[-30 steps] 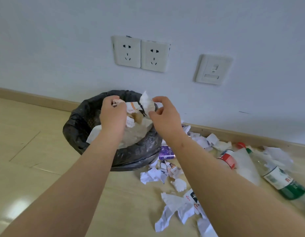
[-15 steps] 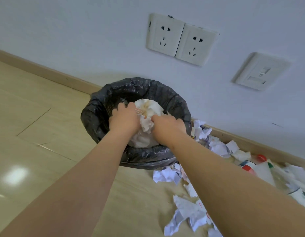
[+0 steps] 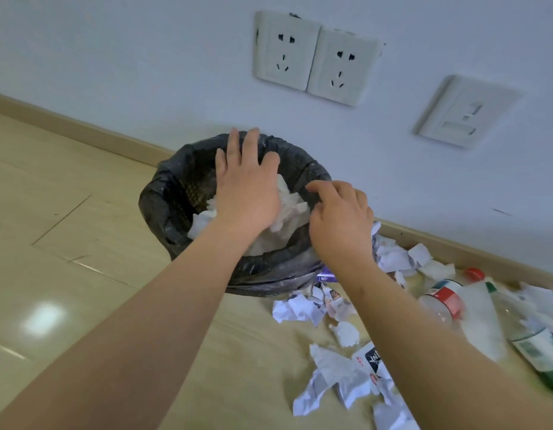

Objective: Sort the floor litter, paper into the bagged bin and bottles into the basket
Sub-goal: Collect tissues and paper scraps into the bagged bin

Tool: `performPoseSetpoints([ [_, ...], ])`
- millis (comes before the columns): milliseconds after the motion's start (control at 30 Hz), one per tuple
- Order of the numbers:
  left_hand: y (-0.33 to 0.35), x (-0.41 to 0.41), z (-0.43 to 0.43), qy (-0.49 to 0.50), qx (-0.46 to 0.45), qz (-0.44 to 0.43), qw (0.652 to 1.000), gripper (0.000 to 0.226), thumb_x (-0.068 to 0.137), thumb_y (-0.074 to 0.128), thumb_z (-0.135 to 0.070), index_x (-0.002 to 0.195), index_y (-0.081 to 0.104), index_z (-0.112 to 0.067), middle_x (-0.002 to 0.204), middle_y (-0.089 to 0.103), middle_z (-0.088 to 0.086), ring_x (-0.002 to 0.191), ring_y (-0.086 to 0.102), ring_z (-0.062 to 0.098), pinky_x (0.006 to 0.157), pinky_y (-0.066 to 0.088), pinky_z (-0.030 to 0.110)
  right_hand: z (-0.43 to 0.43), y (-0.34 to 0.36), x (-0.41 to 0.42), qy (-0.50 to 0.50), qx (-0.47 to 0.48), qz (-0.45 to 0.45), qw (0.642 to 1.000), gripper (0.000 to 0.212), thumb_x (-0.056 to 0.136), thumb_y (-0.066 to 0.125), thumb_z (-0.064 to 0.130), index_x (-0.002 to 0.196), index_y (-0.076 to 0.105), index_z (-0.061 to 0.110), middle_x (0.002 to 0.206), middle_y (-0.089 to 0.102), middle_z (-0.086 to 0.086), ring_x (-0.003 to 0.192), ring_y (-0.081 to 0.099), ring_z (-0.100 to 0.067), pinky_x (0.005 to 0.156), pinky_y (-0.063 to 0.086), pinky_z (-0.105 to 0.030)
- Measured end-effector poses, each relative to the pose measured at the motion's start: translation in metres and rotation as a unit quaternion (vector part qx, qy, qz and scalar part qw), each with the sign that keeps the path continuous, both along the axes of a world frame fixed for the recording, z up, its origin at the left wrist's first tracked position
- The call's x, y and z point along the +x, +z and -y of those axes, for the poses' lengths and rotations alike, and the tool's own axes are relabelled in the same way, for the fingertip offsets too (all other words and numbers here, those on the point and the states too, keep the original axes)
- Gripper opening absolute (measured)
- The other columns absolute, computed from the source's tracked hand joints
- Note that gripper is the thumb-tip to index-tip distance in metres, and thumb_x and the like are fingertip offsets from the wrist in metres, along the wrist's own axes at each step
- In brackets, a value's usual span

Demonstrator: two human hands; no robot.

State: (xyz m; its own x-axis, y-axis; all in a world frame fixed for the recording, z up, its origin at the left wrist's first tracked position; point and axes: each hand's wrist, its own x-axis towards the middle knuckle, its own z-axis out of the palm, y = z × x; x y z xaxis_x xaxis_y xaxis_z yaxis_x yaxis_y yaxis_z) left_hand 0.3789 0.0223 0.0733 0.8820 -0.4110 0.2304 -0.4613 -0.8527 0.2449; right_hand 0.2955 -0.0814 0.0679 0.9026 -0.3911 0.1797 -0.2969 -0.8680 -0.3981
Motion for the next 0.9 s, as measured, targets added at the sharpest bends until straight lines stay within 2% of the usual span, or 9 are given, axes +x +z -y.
performPoseSetpoints([
  [67, 0.006, -0.013, 0.014, -0.026, 0.006, 0.026, 0.999, 0.040, 0.086, 0.047, -0.004, 0.124, 0.048, -0.015, 0.157, 0.006, 0.010, 0.145, -0.007, 0.035, 0.117, 0.000, 0.050, 0.019, -0.003, -0.018, -0.044, 0.053, 0.019, 0.997, 0.042, 0.093, 0.039, 0.008, 0.130, 0.050, 0.024, 0.136, 0.046, -0.001, 0.125, 0.035, -0.024, 0.102, 0.028, -0.033],
  [133, 0.008, -0.029, 0.031, -0.048, -0.025, 0.066, 0.996, 0.037, 0.080, 0.050, 0.001, 0.115, 0.056, -0.011, 0.150, 0.026, 0.016, 0.143, 0.011, 0.038, 0.114, 0.013, 0.051, 0.043, -0.011, -0.040, -0.094, 0.096, 0.013, 0.991, 0.041, 0.092, 0.040, 0.008, 0.129, 0.050, 0.023, 0.134, 0.047, -0.003, 0.123, 0.038, -0.025, 0.102, 0.031, -0.036],
  [233, 0.002, -0.058, 0.059, -0.123, -0.115, 0.151, 0.974, 0.026, 0.072, 0.049, 0.001, 0.090, 0.066, -0.007, 0.109, 0.059, 0.017, 0.105, 0.055, 0.040, 0.084, 0.045, 0.046, 0.073, -0.033, -0.072, -0.153, 0.144, -0.028, 0.977, 0.037, 0.092, 0.043, 0.011, 0.127, 0.052, 0.019, 0.131, 0.049, -0.007, 0.119, 0.042, -0.027, 0.099, 0.037, -0.039],
  [267, -0.002, -0.070, 0.071, -0.174, -0.134, 0.149, 0.964, 0.026, 0.073, 0.044, -0.003, 0.086, 0.066, -0.007, 0.100, 0.060, 0.014, 0.091, 0.059, 0.036, 0.076, 0.048, 0.044, 0.081, -0.042, -0.083, -0.164, 0.153, -0.049, 0.973, 0.037, 0.091, 0.044, 0.011, 0.126, 0.052, 0.017, 0.130, 0.050, -0.009, 0.118, 0.044, -0.028, 0.098, 0.038, -0.040],
  [333, -0.017, -0.098, 0.094, -0.280, -0.147, 0.051, 0.947, 0.026, 0.079, 0.041, -0.006, 0.088, 0.066, -0.008, 0.095, 0.059, 0.011, 0.081, 0.059, 0.030, 0.068, 0.051, 0.041, 0.096, -0.061, -0.106, -0.172, 0.156, -0.101, 0.967, 0.037, 0.091, 0.044, 0.012, 0.127, 0.050, 0.015, 0.129, 0.050, -0.011, 0.117, 0.045, -0.029, 0.097, 0.039, -0.037],
  [467, -0.084, -0.126, 0.110, -0.296, -0.014, -0.170, 0.940, 0.029, 0.091, 0.041, -0.004, 0.111, 0.060, -0.013, 0.118, 0.051, 0.003, 0.108, 0.048, 0.023, 0.086, 0.043, 0.036, 0.109, -0.089, -0.143, -0.163, 0.166, -0.210, 0.950, 0.041, 0.092, 0.044, 0.017, 0.133, 0.043, 0.022, 0.136, 0.044, -0.009, 0.125, 0.040, -0.029, 0.102, 0.037, -0.040],
  [633, -0.153, -0.128, 0.089, -0.170, 0.209, -0.232, 0.935, 0.052, 0.088, 0.049, -0.020, 0.137, 0.035, -0.028, 0.147, 0.022, 0.002, 0.135, 0.022, 0.027, 0.103, 0.032, 0.041, 0.113, -0.123, -0.179, -0.136, 0.166, -0.341, 0.916, 0.055, 0.091, 0.045, 0.022, 0.142, 0.029, 0.032, 0.143, 0.032, -0.001, 0.128, 0.033, -0.029, 0.103, 0.033, -0.041],
  [733, -0.176, -0.126, 0.073, -0.083, 0.195, -0.348, 0.913, 0.057, 0.088, 0.053, -0.036, 0.139, 0.027, -0.035, 0.153, 0.008, 0.001, 0.140, 0.011, 0.030, 0.108, 0.030, 0.046, 0.108, -0.141, -0.195, -0.115, 0.168, -0.394, 0.896, 0.061, 0.088, 0.052, 0.029, 0.143, 0.027, 0.033, 0.143, 0.026, -0.002, 0.128, 0.030, -0.032, 0.103, 0.038, -0.045],
  [900, -0.189, -0.141, 0.068, -0.121, 0.200, -0.243, 0.942, 0.049, 0.091, 0.049, -0.024, 0.135, 0.034, -0.035, 0.139, 0.030, 0.002, 0.127, 0.030, 0.027, 0.095, 0.039, 0.036, 0.102, -0.149, -0.197, -0.099, 0.121, -0.379, 0.912, 0.060, 0.090, 0.055, 0.029, 0.143, 0.029, 0.033, 0.145, 0.023, -0.002, 0.131, 0.024, -0.031, 0.098, 0.043, -0.042],
])
